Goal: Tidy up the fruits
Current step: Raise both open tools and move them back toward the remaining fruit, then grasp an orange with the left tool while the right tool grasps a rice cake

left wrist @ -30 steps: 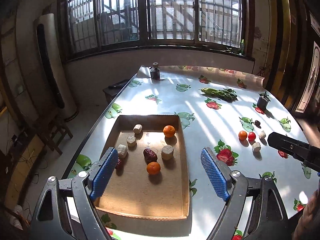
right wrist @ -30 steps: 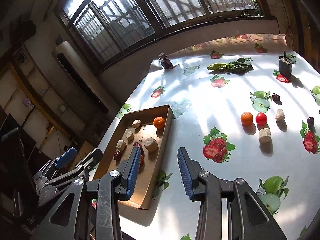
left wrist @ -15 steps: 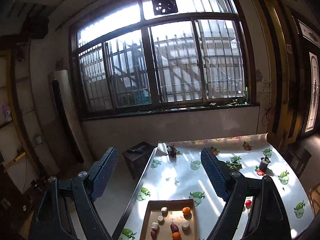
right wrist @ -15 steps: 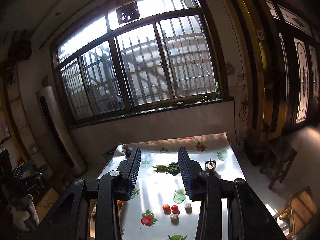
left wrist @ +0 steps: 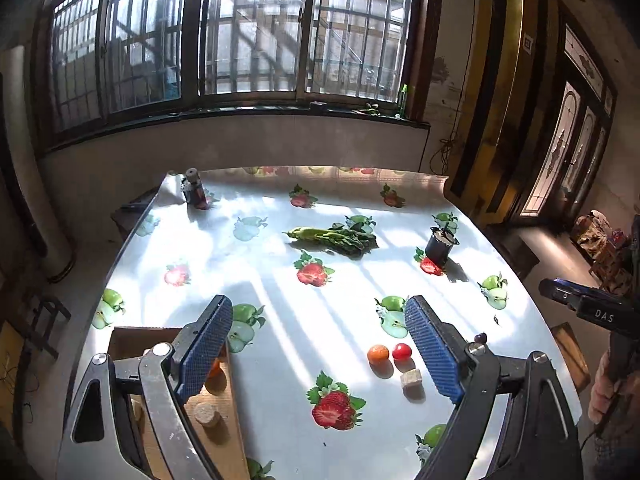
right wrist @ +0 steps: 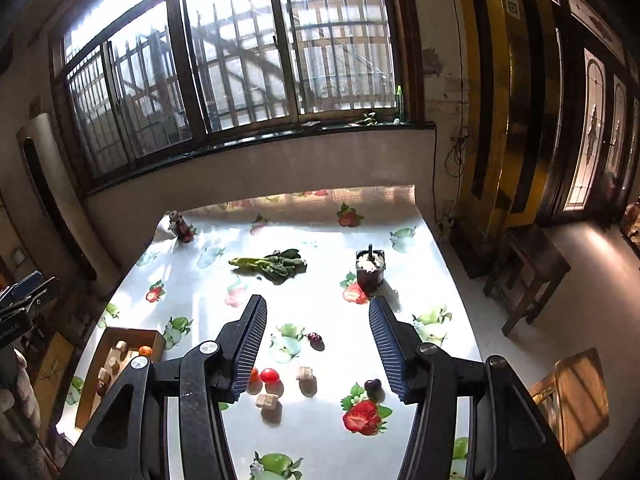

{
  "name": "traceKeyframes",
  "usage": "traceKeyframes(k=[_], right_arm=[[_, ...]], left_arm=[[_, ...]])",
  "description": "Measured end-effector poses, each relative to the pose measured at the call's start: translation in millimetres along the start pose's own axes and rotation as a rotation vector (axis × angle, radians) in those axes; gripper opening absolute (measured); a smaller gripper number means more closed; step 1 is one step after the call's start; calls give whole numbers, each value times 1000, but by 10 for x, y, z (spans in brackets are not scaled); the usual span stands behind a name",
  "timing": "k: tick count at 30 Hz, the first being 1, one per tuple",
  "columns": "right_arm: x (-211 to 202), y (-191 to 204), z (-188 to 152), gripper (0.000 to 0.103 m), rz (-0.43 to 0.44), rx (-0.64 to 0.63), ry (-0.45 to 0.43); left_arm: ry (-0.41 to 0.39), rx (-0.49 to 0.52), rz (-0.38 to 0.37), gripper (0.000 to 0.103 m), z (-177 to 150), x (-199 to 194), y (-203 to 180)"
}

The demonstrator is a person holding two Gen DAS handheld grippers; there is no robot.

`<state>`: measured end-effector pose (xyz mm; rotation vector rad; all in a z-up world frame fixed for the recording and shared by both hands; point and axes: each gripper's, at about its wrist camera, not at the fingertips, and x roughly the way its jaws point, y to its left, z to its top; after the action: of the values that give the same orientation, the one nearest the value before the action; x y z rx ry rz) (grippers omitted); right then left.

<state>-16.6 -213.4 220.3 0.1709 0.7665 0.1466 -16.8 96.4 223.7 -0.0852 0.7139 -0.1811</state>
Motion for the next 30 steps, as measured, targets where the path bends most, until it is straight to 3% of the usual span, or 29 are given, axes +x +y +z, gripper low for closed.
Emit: traceKeyframes(k=[2, 4, 5, 9, 14, 19, 26, 29, 30], right_arm=[[528, -136, -291, 57, 35, 50, 90], [943, -220, -511, 55, 12, 59, 133], [1080, -232, -608, 54, 0, 54, 138], [1495, -211, -805, 52, -20, 37, 160], [1707, -161, -796, 52, 10, 23, 141], [1856, -94, -788, 52, 31, 5, 151], [2019, -61, -852, 52, 30, -14, 180], [2062, -60, -883, 52, 32, -10, 185], [2064, -50, -888, 50, 32, -11, 185]], left_arm=[[80, -17, -36, 80, -243, 432, -82], [148, -8, -35, 59, -436, 796, -181], [181, -12, -46, 56, -518, 965, -219], [267, -32, -62, 55, -667, 1498, -330], [322, -27, -81, 55, -761, 1930, -438], [371, -50, -96, 55, -852, 2222, -464], [339, -19, -83, 54, -895, 2243, -529], [323, -10, -67, 44, -916, 2227, -549], [323, -17, -86, 35, -926, 2216, -554]])
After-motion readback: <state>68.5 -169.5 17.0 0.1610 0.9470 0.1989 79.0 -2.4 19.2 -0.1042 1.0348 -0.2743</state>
